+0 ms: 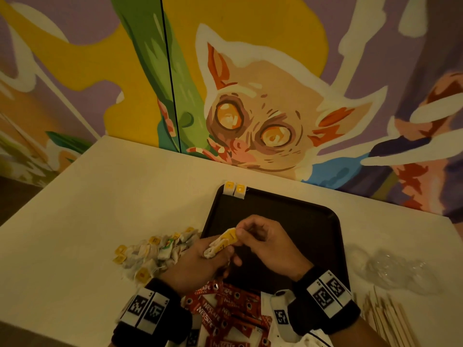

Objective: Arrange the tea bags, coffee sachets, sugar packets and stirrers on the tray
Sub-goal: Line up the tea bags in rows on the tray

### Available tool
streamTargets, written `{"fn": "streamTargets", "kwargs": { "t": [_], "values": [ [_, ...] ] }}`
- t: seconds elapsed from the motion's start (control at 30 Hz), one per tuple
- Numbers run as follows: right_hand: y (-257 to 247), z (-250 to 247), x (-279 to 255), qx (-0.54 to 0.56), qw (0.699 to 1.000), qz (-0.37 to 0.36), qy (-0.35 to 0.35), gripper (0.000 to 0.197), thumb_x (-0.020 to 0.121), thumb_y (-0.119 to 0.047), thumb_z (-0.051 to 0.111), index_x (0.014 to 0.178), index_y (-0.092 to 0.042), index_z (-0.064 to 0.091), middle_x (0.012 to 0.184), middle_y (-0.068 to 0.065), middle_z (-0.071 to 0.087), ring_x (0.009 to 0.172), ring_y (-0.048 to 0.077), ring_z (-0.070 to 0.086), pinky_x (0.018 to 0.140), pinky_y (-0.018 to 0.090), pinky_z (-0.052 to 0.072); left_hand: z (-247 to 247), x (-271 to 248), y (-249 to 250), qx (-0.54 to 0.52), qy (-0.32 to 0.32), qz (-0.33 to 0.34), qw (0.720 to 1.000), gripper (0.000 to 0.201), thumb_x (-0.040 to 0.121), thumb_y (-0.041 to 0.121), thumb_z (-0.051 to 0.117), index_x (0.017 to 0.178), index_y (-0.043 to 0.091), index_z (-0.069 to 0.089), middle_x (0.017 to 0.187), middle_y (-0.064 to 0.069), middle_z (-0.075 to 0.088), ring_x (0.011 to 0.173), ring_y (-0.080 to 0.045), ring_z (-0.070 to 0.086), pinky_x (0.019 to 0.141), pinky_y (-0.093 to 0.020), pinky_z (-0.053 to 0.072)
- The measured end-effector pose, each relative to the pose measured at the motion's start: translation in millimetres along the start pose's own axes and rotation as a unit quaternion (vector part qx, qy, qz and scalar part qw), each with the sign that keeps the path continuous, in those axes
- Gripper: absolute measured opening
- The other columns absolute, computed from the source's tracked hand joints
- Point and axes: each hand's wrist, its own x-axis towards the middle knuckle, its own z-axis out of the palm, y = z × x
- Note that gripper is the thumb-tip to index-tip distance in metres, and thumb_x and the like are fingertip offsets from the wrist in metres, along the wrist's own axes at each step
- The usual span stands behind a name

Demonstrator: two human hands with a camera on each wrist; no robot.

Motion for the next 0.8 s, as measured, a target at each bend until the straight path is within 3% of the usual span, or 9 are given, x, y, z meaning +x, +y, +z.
{"fn": "streamTargets", "kwargs": {
  "t": [0.07,0.17,0.33,0.47,0.53,0.6,0.7,0.8],
  "values": [
    [0.2,2.3,-5.2,0.014,1.000,0.002,0.028,0.006,0.095,-0.019,0.060,0.098,-0.018,0.066,0.096,-0.001,0.071,0.087,0.009,0.068,0.070,0.017,0.049,2.0,-2.6,-0.8,-0.010,-0.004,-0.002,1.000,0.020,0.101,0.011,0.043,0.116,0.012,0.057,0.091,-0.012,0.070,0.060,-0.017,0.056,0.052,-0.024,0.046],
    [1.6,2.6,-9.1,0.035,0.996,0.006,0.077,0.008,0.096,-0.020,0.058,0.101,-0.016,0.063,0.092,0.002,0.070,0.079,0.009,0.065,0.068,0.020,0.048,4.5,-2.9,-3.5,-0.018,0.005,-0.016,1.000,0.032,0.102,0.010,0.041,0.126,0.027,0.051,0.098,-0.012,0.069,0.063,-0.020,0.057,0.053,-0.026,0.046],
    [-1.3,-5.5,-10.8,0.033,0.991,-0.005,0.133,0.012,0.093,-0.018,0.063,0.104,-0.015,0.067,0.089,0.001,0.071,0.071,0.011,0.065,0.064,0.021,0.052,4.2,3.5,-11.1,-0.114,0.081,-0.050,0.989,0.033,0.100,0.006,0.044,0.119,0.025,0.061,0.091,-0.008,0.067,0.061,-0.020,0.052,0.054,-0.029,0.037],
    [-0.8,-10.1,-12.2,0.020,0.994,0.012,0.110,0.016,0.091,-0.017,0.065,0.107,-0.015,0.070,0.091,0.002,0.071,0.075,0.015,0.068,0.068,0.025,0.056,0.6,9.5,-11.5,-0.192,0.118,-0.062,0.972,0.049,0.090,-0.010,0.046,0.120,0.025,0.064,0.089,-0.008,0.058,0.062,-0.016,0.045,0.052,-0.027,0.032],
    [0.7,-10.1,-13.6,0.007,0.996,0.020,0.088,0.018,0.092,-0.014,0.065,0.108,-0.016,0.071,0.094,0.002,0.071,0.079,0.018,0.070,0.070,0.028,0.058,-1.2,11.9,-7.6,-0.205,0.111,-0.060,0.971,0.048,0.087,-0.009,0.052,0.119,0.025,0.066,0.086,-0.005,0.055,0.062,-0.015,0.043,0.052,-0.027,0.032],
    [1.3,-9.0,-15.6,-0.002,0.998,0.019,0.066,0.019,0.091,-0.013,0.065,0.110,-0.016,0.071,0.096,0.003,0.072,0.082,0.020,0.070,0.073,0.030,0.059,-1.9,14.0,-2.0,-0.180,0.103,-0.045,0.977,0.036,0.087,0.005,0.064,0.116,0.025,0.068,0.081,-0.002,0.051,0.062,-0.013,0.042,0.050,-0.025,0.033],
    [0.2,-6.3,-18.8,0.001,0.999,0.010,0.047,0.021,0.091,-0.010,0.065,0.111,-0.014,0.071,0.096,0.004,0.073,0.083,0.020,0.071,0.073,0.029,0.059,-0.7,15.7,6.8,-0.039,0.101,-0.013,0.994,0.031,0.077,0.033,0.072,0.107,0.026,0.071,0.069,0.003,0.050,0.054,-0.006,0.042,0.048,-0.021,0.037],
    [0.0,-4.6,-20.8,0.001,0.999,0.000,0.038,0.020,0.092,-0.011,0.064,0.111,-0.013,0.071,0.095,0.004,0.074,0.082,0.021,0.071,0.073,0.029,0.059,1.0,16.3,10.2,0.056,0.092,0.036,0.994,0.019,0.084,0.030,0.068,0.099,0.021,0.073,0.052,0.008,0.052,0.042,-0.006,0.040,0.041,-0.020,0.035]
  ]
}}
